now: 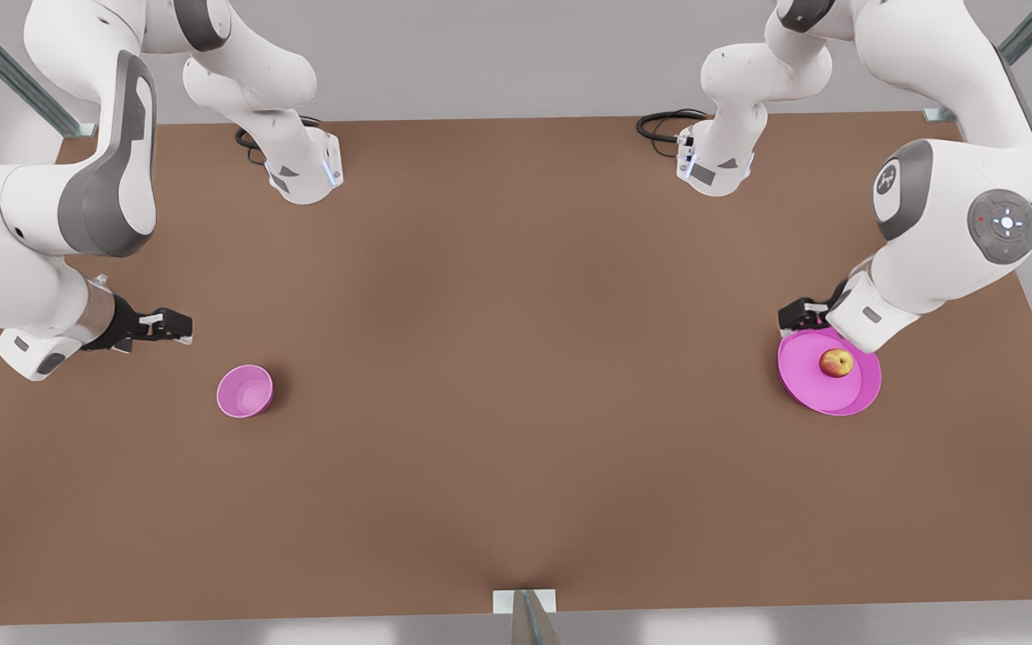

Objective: Use the left arm to pick up the apple from the plate, transfer it to the gripper of the right arm, and then use the right arm to place it into the bowl

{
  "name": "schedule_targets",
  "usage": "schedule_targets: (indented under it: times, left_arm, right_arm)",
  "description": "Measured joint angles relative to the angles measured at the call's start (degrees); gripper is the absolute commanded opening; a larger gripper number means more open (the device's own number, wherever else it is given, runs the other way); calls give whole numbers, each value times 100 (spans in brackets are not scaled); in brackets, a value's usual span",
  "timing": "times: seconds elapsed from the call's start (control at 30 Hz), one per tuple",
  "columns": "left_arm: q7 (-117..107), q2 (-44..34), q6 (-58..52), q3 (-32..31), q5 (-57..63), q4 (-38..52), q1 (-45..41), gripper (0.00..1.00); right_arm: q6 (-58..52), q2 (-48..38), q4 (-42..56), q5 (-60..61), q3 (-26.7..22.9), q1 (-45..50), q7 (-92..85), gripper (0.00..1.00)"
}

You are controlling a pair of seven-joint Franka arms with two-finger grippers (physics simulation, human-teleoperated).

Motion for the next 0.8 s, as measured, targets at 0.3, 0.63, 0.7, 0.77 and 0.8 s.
schedule_targets:
  times: [0.3,0.63,0.7,0.77,0.8]
  left_arm:
    - [432,365,1904,1778,-545,-2598,164,100]
    - [1518,735,4293,2371,-1148,-4099,217,100]
    - [1705,868,4554,2385,-1172,-4144,220,100]
    - [1873,997,4749,2395,-1184,-4155,227,100]
    - [1951,1062,4826,2397,-1188,-4157,226,100]
  right_arm:
    - [-5,15,40,2,0,-1,-38,100]
    - [-7,41,40,2,-9,-10,-69,100]
    - [-7,55,40,2,-9,-9,-75,100]
    - [-7,58,40,2,-9,-9,-78,100]
    - [-7,60,40,2,-9,-9,-80,100]
